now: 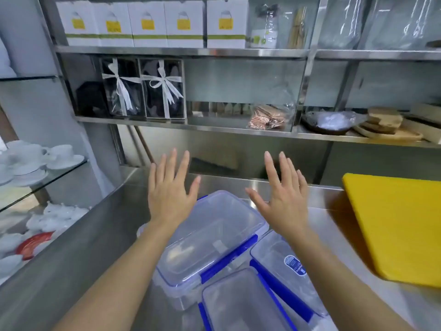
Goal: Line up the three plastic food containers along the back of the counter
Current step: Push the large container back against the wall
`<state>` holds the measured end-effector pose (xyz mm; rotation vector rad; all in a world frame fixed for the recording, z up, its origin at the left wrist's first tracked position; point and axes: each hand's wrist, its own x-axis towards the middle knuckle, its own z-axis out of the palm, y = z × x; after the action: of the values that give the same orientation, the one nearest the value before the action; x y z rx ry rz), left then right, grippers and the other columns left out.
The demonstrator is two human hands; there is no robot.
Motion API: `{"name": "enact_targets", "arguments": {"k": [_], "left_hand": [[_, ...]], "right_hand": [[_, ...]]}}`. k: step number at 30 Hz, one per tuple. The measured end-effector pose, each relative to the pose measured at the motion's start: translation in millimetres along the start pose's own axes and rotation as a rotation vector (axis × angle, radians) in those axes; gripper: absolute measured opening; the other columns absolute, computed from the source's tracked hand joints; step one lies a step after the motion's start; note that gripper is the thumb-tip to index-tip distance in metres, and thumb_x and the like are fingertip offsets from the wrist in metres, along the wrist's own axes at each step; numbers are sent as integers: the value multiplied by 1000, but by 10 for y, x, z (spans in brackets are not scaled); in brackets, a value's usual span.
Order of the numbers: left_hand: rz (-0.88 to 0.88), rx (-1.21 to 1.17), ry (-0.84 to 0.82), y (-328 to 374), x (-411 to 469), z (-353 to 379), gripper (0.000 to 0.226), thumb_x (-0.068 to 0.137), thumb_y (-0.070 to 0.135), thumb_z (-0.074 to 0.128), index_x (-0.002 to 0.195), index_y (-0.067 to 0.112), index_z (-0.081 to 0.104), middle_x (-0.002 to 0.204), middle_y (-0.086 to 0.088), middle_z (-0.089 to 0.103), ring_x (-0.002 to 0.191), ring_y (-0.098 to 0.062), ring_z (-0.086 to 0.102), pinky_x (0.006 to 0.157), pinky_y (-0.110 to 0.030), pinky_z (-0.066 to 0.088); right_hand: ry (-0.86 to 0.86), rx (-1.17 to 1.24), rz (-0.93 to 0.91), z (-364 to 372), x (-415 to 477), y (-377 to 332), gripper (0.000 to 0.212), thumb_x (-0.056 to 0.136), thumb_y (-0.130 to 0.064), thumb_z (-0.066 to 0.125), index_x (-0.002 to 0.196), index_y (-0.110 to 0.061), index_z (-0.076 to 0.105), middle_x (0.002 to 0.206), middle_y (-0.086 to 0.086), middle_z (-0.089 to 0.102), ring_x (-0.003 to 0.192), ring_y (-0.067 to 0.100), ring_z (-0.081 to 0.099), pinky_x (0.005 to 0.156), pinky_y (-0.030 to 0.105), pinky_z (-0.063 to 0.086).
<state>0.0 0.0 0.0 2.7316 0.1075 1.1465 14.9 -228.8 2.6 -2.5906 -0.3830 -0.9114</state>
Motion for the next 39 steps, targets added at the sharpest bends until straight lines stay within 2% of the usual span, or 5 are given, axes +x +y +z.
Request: {"name": "enact_targets", "arguments": {"k": [10, 16, 24, 29, 39], "left_hand": [[-75, 87, -218, -448, -571, 487, 60, 87, 49, 33, 138, 17, 40, 143, -15, 43, 133, -34, 37, 110, -49, 25], [-134, 108, -346, -576, -694, 638, 60, 90, 48, 44, 142, 22, 29, 151, -10, 31, 140, -29, 23, 115, -45, 12], [-336, 102, -637, -695, -750, 751, 66, 87, 65, 26, 144, 32, 18, 157, -5, 12, 144, -26, 4, 116, -48, 1], [-361, 115, -687, -706, -726, 732, 66, 85, 68, 24, 142, 35, 19, 155, -3, 19, 141, -26, 13, 112, -52, 13], [-333, 251, -634, -800, -766, 507, 61, 80, 70, 33, 123, 27, 40, 120, -5, 47, 112, -29, 40, 90, -44, 31]], "right_hand": [[-253, 73, 38, 649, -638, 4, 75, 78, -74, 22, 141, -43, -6, 156, 4, 19, 142, 25, 22, 112, 43, 23], [-457, 129, 159, 803, -863, -40, 80, 80, -69, 32, 144, -31, 2, 157, 2, 13, 143, 23, 15, 114, 43, 21], [-523, 92, 291, 867, -1004, -181, 69, 86, -60, 36, 140, -20, 16, 147, 9, 33, 121, 30, 49, 95, 39, 47], [-599, 279, 456, 950, -1004, -256, 64, 90, -49, 42, 141, -23, 12, 144, 13, 29, 115, 28, 53, 87, 37, 51], [-725, 407, 466, 1120, -692, -143, 61, 92, -45, 39, 143, -22, 14, 141, 14, 34, 120, 31, 46, 97, 39, 39]]}}
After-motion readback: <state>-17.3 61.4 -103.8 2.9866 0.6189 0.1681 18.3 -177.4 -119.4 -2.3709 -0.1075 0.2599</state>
